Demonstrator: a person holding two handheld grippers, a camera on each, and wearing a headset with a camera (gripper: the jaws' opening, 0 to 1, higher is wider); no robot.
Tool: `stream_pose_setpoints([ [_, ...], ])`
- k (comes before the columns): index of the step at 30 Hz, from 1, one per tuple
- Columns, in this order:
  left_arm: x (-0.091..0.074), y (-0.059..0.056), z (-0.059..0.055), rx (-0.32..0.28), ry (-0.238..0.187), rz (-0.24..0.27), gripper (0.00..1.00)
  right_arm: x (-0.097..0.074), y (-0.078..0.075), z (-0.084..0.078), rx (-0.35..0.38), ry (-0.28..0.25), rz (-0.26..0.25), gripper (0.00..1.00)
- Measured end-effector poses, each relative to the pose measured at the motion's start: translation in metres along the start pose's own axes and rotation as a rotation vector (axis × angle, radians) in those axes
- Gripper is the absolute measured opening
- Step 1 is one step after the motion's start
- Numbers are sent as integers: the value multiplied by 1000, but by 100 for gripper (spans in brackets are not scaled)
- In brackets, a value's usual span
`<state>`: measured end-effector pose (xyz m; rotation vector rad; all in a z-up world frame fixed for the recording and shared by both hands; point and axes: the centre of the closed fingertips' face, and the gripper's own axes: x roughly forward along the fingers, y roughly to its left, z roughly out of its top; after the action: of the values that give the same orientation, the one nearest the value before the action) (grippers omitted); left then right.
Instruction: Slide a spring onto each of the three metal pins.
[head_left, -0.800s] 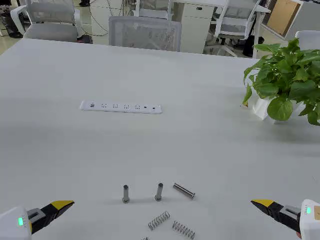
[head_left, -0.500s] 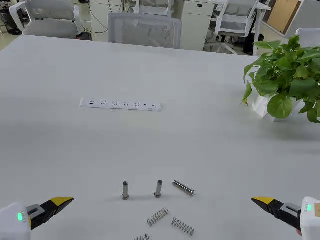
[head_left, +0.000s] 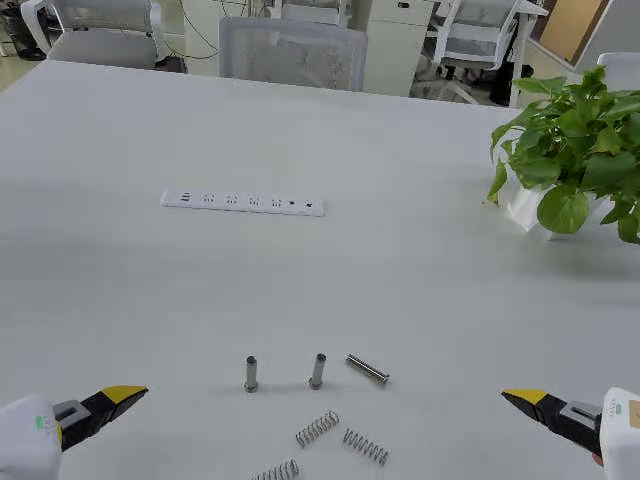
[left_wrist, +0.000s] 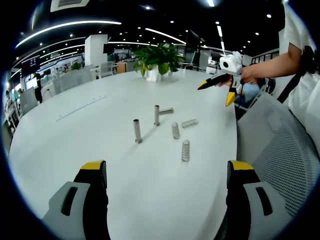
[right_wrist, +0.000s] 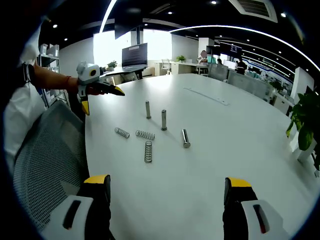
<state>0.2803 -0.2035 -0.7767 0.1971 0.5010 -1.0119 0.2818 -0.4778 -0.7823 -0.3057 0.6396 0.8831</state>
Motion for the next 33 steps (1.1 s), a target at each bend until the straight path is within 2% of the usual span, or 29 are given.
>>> stream_pose_setpoints([
  [16, 3, -3, 0, -11, -4, -20, 99, 2, -1, 4, -13, 24, 22, 92],
  [26, 4, -2, 3, -11, -15, -25, 99, 7, -6, 18, -40, 37, 40, 91],
  [33, 5, -1, 2, -20, -18, -26, 99, 14, -10, 38, -42, 24, 69, 88],
])
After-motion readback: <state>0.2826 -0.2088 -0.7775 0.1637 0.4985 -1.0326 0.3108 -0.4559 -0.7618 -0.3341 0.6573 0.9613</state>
